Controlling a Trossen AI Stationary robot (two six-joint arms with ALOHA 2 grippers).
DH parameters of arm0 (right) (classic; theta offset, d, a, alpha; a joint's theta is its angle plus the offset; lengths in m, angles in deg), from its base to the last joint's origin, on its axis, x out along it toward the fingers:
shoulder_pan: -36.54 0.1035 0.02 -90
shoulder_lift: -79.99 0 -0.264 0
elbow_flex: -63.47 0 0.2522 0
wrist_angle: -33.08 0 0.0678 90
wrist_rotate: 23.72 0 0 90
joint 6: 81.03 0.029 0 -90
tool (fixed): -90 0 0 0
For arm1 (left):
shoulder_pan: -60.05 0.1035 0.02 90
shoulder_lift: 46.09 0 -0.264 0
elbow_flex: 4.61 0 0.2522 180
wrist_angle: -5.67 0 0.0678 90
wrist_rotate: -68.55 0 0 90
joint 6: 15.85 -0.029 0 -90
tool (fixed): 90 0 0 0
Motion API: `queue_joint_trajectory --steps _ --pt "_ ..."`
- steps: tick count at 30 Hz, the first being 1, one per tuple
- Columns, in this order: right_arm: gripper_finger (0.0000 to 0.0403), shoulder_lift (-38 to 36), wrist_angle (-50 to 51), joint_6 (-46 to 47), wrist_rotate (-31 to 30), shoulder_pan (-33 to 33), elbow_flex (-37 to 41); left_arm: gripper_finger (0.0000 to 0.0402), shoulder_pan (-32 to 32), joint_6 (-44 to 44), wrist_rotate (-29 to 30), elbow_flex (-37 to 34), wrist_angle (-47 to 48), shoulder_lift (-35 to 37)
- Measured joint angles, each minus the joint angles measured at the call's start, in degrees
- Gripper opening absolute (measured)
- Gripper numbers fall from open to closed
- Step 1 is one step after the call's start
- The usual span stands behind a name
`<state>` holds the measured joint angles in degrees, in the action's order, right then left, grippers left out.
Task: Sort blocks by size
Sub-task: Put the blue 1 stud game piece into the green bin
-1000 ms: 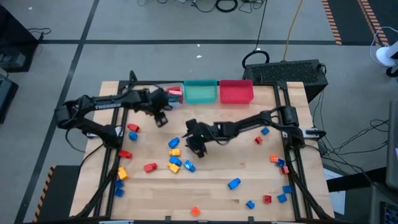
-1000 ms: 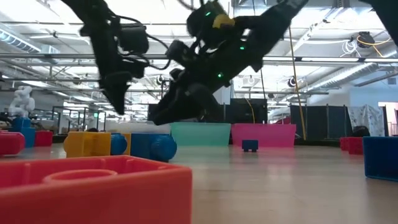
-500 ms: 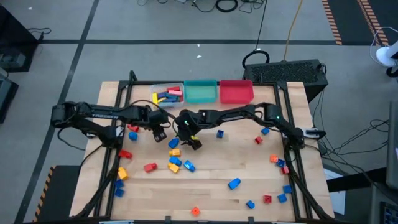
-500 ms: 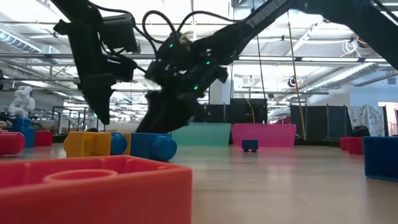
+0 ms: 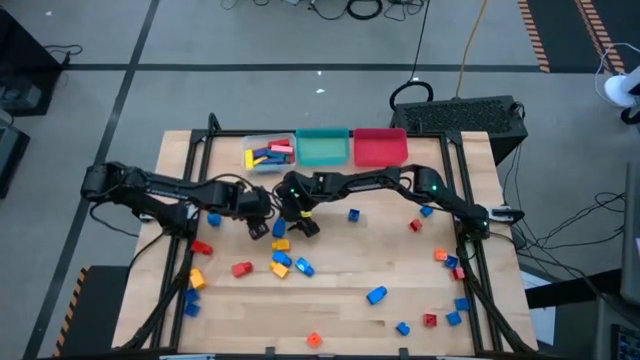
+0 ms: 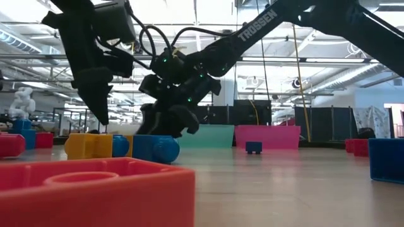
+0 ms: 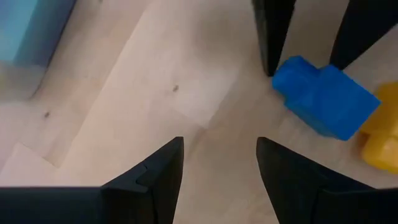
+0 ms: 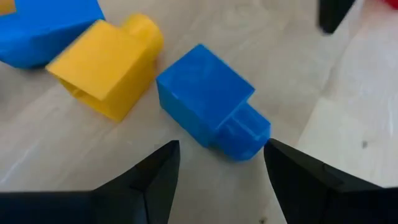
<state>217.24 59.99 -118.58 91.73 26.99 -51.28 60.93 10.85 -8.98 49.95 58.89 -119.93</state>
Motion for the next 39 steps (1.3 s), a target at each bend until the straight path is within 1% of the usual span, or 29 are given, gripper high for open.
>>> queue_joint_trajectory --steps 7,9,16,21,23,26,29,31,36,39 --pt "0.0222 0.03 -0.44 -0.04 0.19 0.64 0.00 0.0202 -5.02 3.30 0.07 0.00 -3.59 0.00" --pt "0.0222 0.01 -0.11 1.29 0.04 0.94 0.00 0.0202 -6.39 4.25 0.07 0.00 -4.63 0.00" --pt "0.0199 -0.81 9.50 5.36 -0.34 1.68 -0.21 0.0202 -12.00 7.55 0.04 0.02 -5.23 -0.65" --pt "0.0194 -2.43 12.53 6.85 -0.42 2.22 -0.03 0.0202 -14.88 7.49 0.07 0.02 -6.27 -3.55" --pt "0.0198 -2.97 12.23 6.91 -0.39 2.52 0.09 0.0202 -15.25 7.53 1.11 0.02 -6.53 -5.29" --pt "0.0208 -3.51 7.77 6.88 -0.61 2.66 0.13 0.0202 -15.28 7.52 2.25 0.02 -7.37 -8.41" --pt "0.0223 -3.43 3.78 6.61 -4.80 2.69 0.04 0.0202 -15.21 7.49 2.87 0.02 -8.96 -11.64" --pt "0.0234 -3.10 3.55 5.93 -6.27 2.69 0.04 0.0202 -15.17 7.52 3.15 0.02 -9.86 -13.67" --pt "0.0259 -3.01 2.90 4.14 -5.86 3.07 0.11 0.0202 -15.20 7.44 5.12 0.36 -10.70 -16.50" --pt "0.0262 -3.01 2.57 3.14 -5.63 3.33 0.11 0.0203 -14.98 5.55 7.64 0.33 -11.20 -16.68"
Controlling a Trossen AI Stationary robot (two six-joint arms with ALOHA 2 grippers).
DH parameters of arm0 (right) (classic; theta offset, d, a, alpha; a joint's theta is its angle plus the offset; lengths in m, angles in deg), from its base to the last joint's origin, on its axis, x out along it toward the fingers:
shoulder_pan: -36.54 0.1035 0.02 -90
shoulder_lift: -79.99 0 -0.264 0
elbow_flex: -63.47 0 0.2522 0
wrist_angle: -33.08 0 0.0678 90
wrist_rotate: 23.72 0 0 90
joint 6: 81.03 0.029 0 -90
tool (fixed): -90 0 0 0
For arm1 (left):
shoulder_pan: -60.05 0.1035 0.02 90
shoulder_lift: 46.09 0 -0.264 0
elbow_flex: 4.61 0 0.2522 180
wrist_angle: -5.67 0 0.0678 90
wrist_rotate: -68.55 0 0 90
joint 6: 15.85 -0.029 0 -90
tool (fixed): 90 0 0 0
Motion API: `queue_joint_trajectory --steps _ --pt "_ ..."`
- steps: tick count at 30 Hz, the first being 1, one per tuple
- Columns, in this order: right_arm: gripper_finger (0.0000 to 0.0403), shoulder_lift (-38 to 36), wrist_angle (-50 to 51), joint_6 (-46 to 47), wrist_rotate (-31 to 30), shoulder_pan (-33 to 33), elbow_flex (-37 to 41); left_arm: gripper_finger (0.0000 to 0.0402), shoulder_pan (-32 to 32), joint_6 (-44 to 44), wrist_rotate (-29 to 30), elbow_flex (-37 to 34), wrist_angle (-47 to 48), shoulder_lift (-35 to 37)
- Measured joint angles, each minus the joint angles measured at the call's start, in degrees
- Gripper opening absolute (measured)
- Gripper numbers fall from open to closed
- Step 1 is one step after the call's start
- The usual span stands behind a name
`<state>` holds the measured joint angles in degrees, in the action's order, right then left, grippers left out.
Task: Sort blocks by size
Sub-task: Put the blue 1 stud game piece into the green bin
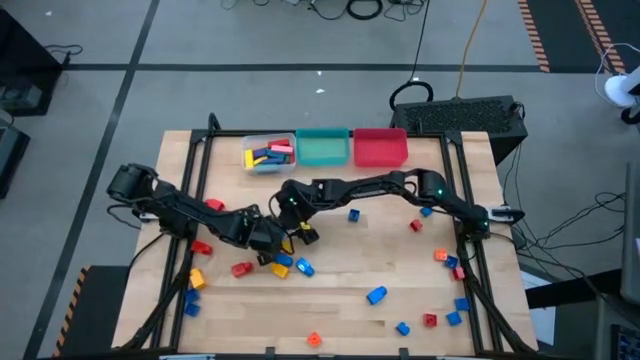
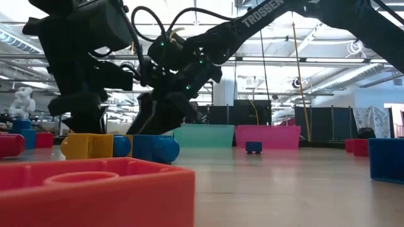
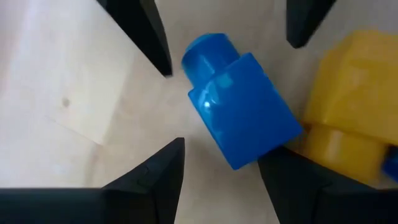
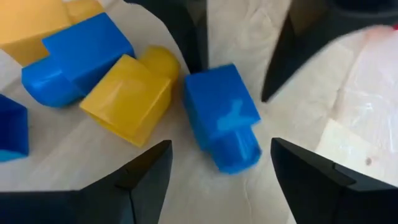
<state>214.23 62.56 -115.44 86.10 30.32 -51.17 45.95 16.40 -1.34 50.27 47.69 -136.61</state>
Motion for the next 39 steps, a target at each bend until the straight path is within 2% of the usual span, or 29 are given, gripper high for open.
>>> queue_joint_trajectory --steps 4,9,20,25,33,36,39 --pt "0.0253 0.50 -0.14 -2.10 0.07 0.31 0.00 0.0203 0.08 -6.56 3.51 -0.28 -1.36 0.24" --pt "0.0240 1.43 0.03 -2.04 -0.07 0.49 0.02 0.0202 0.08 -15.19 4.38 -0.50 -3.95 0.15" --pt "0.0235 1.62 -0.40 2.24 0.27 0.50 0.02 0.0202 0.10 -19.30 7.50 -0.50 -4.79 0.09" --pt "0.0205 2.15 -0.59 6.93 2.02 0.52 0.01 0.0202 0.10 -16.42 10.86 -0.54 -4.58 0.07" --pt "0.0088 2.27 -0.05 12.14 1.48 0.12 -0.07 0.0202 0.25 -13.16 11.20 -0.55 -3.58 0.06" --pt "0.0084 2.07 0.81 13.37 0.55 -0.28 -0.20 0.0202 0.30 -10.34 11.72 0.17 -0.51 0.11" --pt "0.0084 1.78 2.18 15.56 -2.87 -0.53 -0.33 0.0202 0.37 -5.35 12.55 1.00 4.22 0.36"
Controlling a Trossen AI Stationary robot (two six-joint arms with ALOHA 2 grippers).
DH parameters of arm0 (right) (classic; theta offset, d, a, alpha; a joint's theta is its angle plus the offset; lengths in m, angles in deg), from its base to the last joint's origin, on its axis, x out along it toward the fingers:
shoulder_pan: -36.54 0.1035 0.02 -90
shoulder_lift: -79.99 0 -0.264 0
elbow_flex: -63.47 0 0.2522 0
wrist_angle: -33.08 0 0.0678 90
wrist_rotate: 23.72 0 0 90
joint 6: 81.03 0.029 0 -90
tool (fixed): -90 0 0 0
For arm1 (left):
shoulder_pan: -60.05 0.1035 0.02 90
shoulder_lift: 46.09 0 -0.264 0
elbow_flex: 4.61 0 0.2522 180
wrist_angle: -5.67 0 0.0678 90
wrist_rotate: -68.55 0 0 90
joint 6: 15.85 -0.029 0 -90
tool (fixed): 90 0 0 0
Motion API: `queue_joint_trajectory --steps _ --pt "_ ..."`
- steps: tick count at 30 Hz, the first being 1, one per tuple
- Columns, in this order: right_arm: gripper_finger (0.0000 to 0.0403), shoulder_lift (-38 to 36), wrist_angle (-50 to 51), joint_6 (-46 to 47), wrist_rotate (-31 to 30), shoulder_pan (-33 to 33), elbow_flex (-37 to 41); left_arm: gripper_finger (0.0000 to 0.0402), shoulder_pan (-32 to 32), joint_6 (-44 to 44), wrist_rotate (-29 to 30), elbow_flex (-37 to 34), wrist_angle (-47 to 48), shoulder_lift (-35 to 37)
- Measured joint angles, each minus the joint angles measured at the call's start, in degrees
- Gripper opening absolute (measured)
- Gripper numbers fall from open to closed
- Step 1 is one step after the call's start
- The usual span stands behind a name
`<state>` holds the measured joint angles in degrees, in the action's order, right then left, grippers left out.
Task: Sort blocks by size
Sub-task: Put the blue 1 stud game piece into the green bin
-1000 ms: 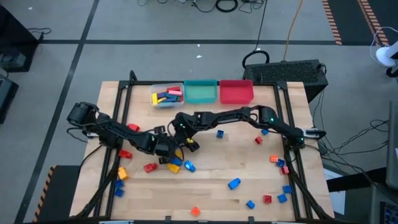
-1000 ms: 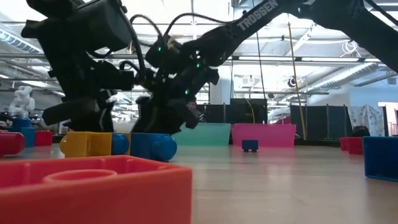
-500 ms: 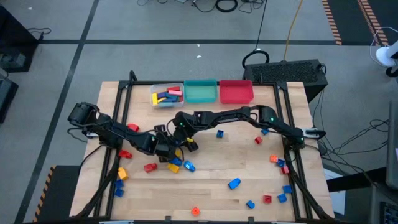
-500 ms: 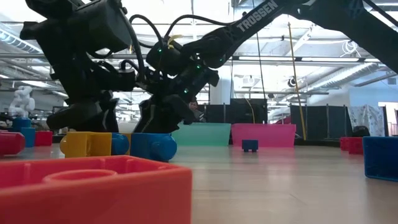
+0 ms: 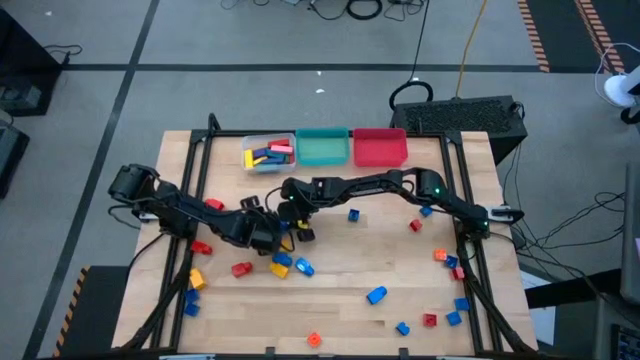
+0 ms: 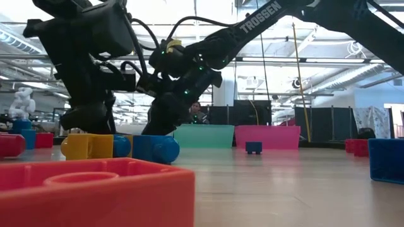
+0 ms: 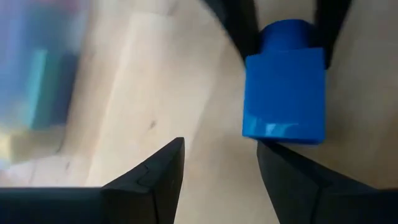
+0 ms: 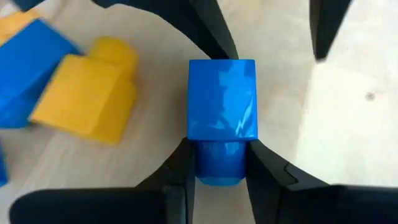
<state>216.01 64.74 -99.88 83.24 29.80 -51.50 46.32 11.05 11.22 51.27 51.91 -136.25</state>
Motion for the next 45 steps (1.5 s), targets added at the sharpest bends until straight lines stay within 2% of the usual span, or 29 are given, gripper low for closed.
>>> queue_joint_trajectory --steps 9,14,25,37,42,45 --pt "0.0084 -4.81 10.92 0.99 -8.13 -2.75 0.26 0.0202 -2.07 2.86 0.62 0.00 0.65 5.64" --pt "0.0084 -8.04 15.07 0.59 -10.54 -5.22 0.26 0.0202 -3.31 4.31 3.04 -0.05 0.75 10.16" --pt "0.0084 -13.04 15.54 0.35 -24.47 -13.44 0.24 0.0202 -5.08 7.21 5.27 -0.23 1.38 12.56" --pt "0.0096 -13.06 15.48 3.24 -23.96 -22.99 0.26 0.0202 -5.16 7.30 5.22 -0.28 2.77 12.56" --pt "0.0151 -13.06 16.37 3.86 -19.77 -24.44 0.26 0.0202 -5.16 8.88 5.33 -0.28 2.53 12.56" --pt "0.0188 -13.06 16.82 4.36 -19.51 -24.65 0.26 0.0202 -5.16 10.16 5.57 -0.28 2.58 12.56"
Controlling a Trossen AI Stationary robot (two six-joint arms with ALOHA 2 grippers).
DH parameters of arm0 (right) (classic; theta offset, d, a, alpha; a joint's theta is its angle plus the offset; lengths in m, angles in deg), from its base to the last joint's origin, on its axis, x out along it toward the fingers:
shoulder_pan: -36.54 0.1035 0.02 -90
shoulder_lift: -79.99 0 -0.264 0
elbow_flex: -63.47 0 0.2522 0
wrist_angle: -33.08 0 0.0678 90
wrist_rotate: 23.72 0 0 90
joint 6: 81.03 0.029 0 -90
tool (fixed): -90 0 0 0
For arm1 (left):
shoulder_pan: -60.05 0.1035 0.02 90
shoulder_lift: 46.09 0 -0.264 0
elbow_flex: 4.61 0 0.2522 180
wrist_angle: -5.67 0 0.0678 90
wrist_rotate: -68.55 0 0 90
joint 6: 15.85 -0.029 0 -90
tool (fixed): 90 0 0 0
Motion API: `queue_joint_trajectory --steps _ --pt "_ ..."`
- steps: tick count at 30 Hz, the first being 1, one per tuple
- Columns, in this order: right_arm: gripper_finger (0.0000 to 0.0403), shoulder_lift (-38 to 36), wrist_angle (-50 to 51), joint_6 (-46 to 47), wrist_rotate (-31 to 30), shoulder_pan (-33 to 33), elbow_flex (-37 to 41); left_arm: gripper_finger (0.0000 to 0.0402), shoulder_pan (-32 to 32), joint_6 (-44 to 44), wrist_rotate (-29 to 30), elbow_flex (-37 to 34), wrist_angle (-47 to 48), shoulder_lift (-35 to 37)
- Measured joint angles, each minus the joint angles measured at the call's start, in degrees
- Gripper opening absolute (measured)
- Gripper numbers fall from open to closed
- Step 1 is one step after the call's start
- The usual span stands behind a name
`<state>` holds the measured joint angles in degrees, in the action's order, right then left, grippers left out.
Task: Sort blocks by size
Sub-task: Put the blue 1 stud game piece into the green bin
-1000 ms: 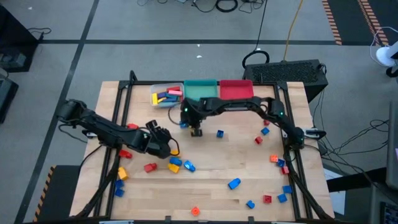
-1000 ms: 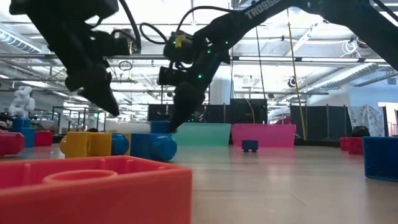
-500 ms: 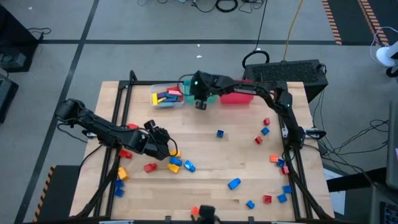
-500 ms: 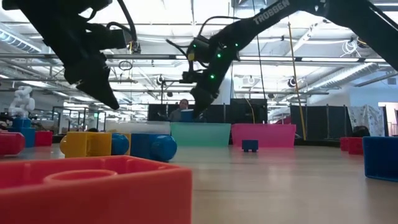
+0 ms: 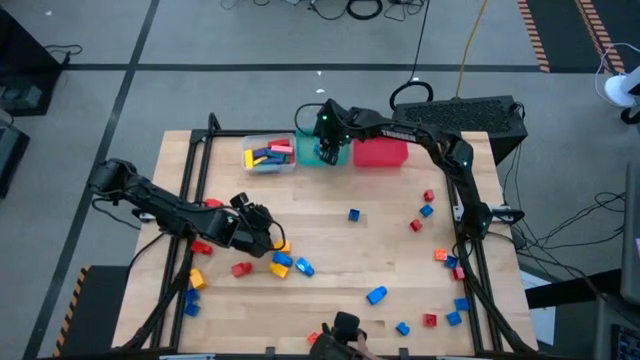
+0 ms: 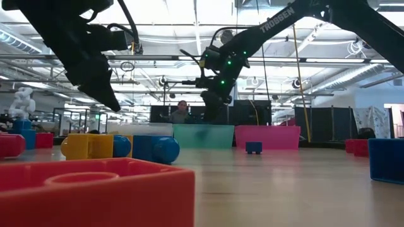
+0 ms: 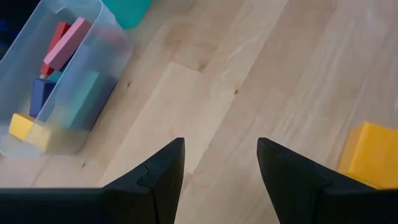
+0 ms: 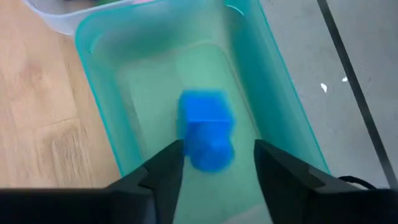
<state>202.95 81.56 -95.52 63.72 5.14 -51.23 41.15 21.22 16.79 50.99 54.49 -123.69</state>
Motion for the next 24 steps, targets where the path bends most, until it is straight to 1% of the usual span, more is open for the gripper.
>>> queue_joint_trajectory --steps 3,6,16,20,22,24 --pt "0.0213 0.00 0.39 0.40 -0.15 -0.05 0.00 0.0202 0.00 0.08 0.02 0.00 0.01 0.00" --pt "0.0221 0.00 0.49 1.34 -0.41 0.19 0.00 0.0202 0.00 0.07 0.04 0.00 0.09 0.00" --pt "0.0199 -4.38 4.88 2.22 -0.91 4.42 0.07 0.0202 0.00 0.04 0.20 -0.02 0.08 -0.02" --pt "0.0196 -7.32 9.80 2.50 -0.69 7.01 0.35 0.0202 0.00 -0.34 -0.22 -0.02 0.16 -0.04" --pt "0.0196 -9.50 10.99 2.99 -0.60 8.49 2.39 0.0202 0.00 -0.34 -0.22 -0.02 0.03 -0.04" --pt "0.0196 -12.60 9.97 3.67 -0.56 9.99 5.69 0.0202 0.13 -1.01 -0.22 -0.03 -0.09 -0.04"
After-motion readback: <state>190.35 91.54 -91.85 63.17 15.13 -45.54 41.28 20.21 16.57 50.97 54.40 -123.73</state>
